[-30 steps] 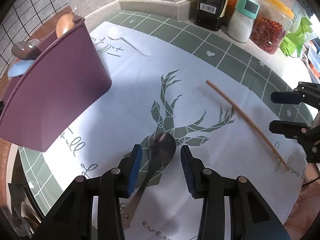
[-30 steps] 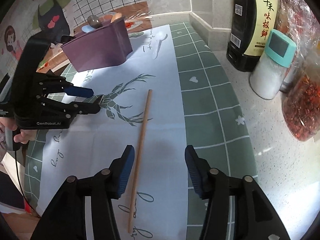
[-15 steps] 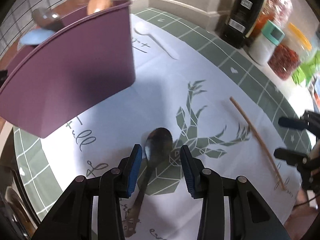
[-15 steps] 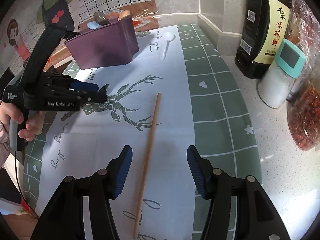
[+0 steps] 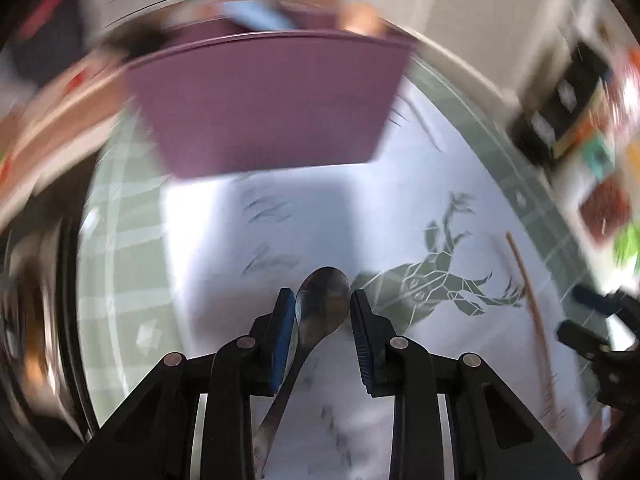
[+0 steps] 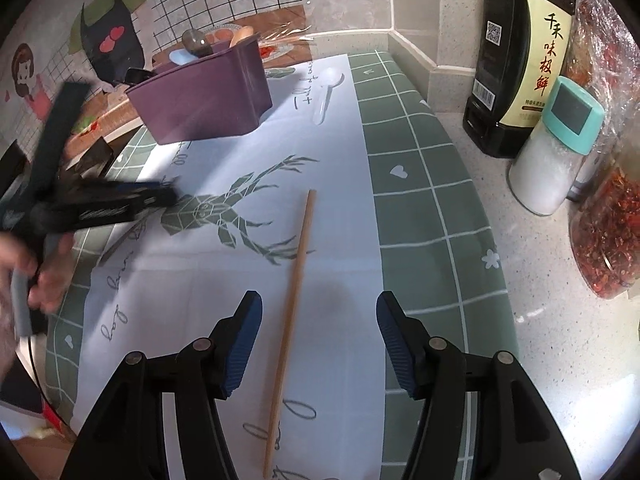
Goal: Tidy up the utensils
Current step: 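Grasp the wooden chopstick with the right tool while the left tool grasps the dark spoon, then lift the chopstick into the caddy with the right tool while the left tool places the dark spoon there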
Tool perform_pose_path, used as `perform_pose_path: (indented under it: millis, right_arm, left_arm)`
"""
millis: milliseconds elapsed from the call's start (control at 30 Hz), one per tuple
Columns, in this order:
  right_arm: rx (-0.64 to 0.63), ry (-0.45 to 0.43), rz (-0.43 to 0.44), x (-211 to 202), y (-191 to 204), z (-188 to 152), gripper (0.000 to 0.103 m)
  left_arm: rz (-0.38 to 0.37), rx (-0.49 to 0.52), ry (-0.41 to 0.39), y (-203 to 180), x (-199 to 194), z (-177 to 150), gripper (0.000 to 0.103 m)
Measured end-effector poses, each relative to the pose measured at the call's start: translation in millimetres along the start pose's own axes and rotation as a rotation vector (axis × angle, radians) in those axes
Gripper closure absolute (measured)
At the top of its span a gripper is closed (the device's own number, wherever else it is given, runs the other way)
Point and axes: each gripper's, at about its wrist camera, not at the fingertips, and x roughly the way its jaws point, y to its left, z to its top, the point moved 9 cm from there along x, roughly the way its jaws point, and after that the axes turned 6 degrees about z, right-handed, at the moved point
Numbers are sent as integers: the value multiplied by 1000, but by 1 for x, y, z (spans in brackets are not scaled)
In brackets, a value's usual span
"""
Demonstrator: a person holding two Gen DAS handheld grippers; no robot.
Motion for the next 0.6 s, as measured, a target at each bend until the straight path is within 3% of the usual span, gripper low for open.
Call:
perform_pose_path:
  millis: [100, 167, 367, 433, 500, 600]
  right_arm:
    - [9, -3, -9, 10, 1, 11, 46]
    - [-2, 2, -12, 20, 5, 18, 49]
    - [-54, 42, -50, 44, 12, 30, 60]
    - [-50, 56, -38, 47, 14, 28, 82]
    - [-79, 58, -71, 48, 16, 27, 94]
    - [-103, 36, -56, 39, 26, 29, 97]
  left_arm:
    - [-25, -161, -38, 24, -19, -19, 73]
    - [-27, -206, -64, 32, -30, -25, 73]
    - [-17, -218, -142, 39, -64, -33, 73]
    - [-27, -223, -148, 41, -69, -31, 73]
    - [-34, -226, -158, 43, -75, -32, 73]
    - [-47, -228, -166, 44, -82, -33, 73]
